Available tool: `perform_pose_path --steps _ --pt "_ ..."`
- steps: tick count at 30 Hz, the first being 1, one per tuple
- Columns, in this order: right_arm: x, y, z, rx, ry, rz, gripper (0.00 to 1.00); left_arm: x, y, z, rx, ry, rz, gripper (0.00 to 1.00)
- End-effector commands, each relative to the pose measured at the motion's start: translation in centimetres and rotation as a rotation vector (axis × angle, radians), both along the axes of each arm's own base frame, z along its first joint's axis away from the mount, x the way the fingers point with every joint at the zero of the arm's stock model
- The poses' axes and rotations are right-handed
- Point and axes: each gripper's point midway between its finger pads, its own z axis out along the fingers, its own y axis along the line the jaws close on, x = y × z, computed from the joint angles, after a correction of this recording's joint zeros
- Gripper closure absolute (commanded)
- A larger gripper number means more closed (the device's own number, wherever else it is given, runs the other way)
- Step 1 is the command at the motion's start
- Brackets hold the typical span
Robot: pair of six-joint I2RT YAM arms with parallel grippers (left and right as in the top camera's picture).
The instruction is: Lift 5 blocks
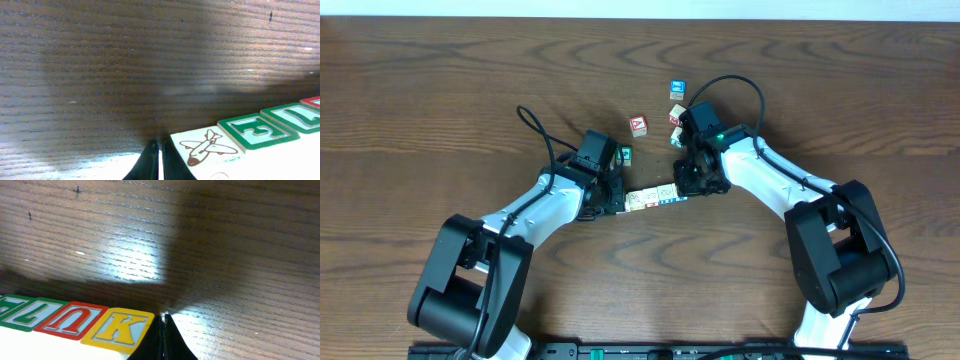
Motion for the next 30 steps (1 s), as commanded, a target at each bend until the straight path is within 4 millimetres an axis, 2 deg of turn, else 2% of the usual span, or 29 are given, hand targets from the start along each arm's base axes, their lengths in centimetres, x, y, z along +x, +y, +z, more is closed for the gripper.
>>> perform_pose_path --steps 1,16,30 --pt "-2.4 5.3 2.4 0.201 0.042 0.11 0.99 0.3 -4.9 2.4 -0.161 -0.018 -0.115 0.93" --pt "-2.7 5.2 2.5 0.197 0.052 0.11 0.99 0.8 -5.1 3.2 -0.162 -0.021 -0.115 0.93" --pt "-2.4 5.3 4.5 0.216 0.005 0.114 0.99 0.7 -5.1 3.7 -0.162 -0.016 -0.111 0.93"
